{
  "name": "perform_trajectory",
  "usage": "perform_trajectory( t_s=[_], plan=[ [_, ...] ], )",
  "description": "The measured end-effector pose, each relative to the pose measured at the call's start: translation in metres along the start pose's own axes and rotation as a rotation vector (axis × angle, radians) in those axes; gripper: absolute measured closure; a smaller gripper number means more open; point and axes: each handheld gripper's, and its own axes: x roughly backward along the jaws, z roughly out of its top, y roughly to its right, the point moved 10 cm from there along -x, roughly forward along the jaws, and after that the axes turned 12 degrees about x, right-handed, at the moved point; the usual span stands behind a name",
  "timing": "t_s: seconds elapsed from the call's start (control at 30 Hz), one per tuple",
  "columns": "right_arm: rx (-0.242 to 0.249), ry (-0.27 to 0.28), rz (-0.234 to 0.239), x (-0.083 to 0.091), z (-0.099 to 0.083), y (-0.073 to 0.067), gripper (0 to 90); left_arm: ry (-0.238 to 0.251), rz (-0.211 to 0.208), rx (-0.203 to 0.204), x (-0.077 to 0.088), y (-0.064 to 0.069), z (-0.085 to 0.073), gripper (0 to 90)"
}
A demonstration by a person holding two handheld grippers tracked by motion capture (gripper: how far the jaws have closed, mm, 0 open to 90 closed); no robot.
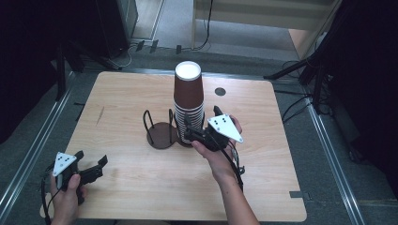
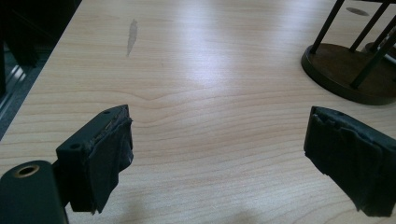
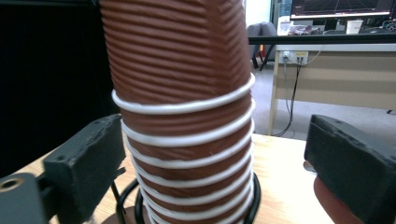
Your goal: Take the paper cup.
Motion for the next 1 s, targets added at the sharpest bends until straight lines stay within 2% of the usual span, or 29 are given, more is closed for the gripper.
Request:
perform_trajectory(
  t_s=[0.23,0.33,0.37,0.5,0.63,0.7,1.0],
  plan=[
    [-0.007,0.017,0.009,-0.007,0.016,-0.006,4.0,-0.002,-0.001,-0.004,0.0,0.0,0.0,8.5],
    [-0.005,0.017,0.009,-0.012,0.022,-0.009,4.2,-0.002,-0.004,-0.002,0.0,0.0,0.0,8.5],
    [0.01,0.015,0.006,-0.017,0.025,-0.011,4.2,-0.002,-0.004,0.0,0.0,0.0,0.0,8.5],
    [-0.004,0.014,0.001,-0.025,0.031,-0.013,4.4,-0.001,-0.005,0.001,0.0,0.0,0.0,8.5],
    [-0.007,0.004,-0.018,-0.032,0.032,-0.011,4.6,-0.005,-0.005,0.001,0.0,0.0,0.0,8.5],
    [-0.03,-0.004,-0.019,-0.04,0.033,-0.009,3.3,-0.005,-0.004,0.0,0.0,0.0,0.0,8.5],
    [-0.034,-0.004,-0.033,-0.05,0.035,-0.009,3.2,-0.004,-0.006,0.001,0.0,0.0,0.0,8.5]
  ],
)
